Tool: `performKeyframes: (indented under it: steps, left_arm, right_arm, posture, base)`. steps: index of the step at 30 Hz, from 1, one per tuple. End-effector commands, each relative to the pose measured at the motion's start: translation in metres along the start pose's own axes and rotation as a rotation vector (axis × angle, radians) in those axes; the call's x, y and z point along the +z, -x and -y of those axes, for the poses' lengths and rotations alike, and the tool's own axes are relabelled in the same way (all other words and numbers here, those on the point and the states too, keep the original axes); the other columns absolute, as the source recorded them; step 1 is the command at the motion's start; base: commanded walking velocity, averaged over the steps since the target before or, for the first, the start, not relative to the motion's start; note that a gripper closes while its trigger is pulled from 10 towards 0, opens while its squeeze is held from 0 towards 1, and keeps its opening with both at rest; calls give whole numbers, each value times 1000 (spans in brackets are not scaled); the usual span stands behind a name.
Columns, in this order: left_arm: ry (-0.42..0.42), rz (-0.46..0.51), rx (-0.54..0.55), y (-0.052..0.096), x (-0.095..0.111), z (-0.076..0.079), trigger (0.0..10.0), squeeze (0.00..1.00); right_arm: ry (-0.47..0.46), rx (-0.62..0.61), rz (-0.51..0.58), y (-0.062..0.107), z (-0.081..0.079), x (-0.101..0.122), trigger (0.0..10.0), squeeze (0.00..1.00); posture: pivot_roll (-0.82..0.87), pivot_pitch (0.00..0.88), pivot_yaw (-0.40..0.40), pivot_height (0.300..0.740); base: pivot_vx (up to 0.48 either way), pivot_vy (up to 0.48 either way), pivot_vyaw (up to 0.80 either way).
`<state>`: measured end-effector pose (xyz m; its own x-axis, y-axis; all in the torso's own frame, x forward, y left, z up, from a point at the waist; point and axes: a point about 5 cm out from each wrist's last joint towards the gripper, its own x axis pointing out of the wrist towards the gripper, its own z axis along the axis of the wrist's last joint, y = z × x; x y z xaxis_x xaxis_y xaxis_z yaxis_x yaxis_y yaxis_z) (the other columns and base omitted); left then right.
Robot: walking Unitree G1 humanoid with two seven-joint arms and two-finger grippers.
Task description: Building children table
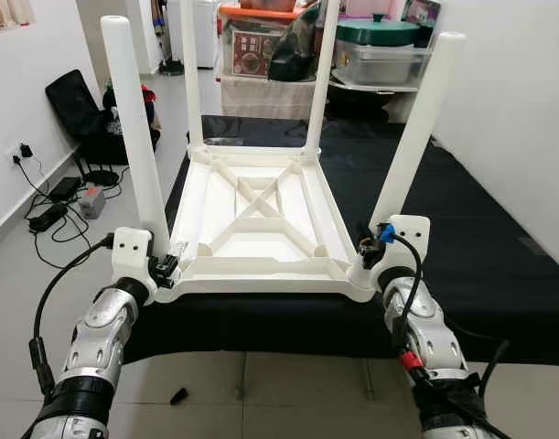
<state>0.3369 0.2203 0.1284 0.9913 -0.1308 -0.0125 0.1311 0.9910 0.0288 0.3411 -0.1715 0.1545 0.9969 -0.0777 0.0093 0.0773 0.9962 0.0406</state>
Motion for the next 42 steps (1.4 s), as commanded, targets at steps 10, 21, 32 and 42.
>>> performKeyframes:
  steps: [10, 21, 32, 42]
  left_arm:
    - [35, 68, 6, -3, 14, -4, 10000, 0]
    - [22, 68, -4, -2, 14, -1, 10000, 0]
    - [-3, 64, -17, -2, 12, 3, 10000, 0]
    - [-26, 73, -13, -1, 11, 4, 10000, 0]
  right_arm:
    - [3, -47, -79, 2, 7, -16, 10000, 0]
    - [-2, -60, -76, 2, 8, -15, 10000, 0]
    - [7, -53, -84, 4, 8, -18, 10000, 0]
    - [13, -44, -94, 5, 8, -20, 10000, 0]
  posture:
    - [71, 0, -94, 740]
    - [72, 0, -94, 740]
    - [71, 0, -93, 740]
    - [71, 0, -95, 740]
  base:
    - [480, 0, 0]
    - [224, 0, 0]
    - [0, 0, 0]
    - [0, 0, 0]
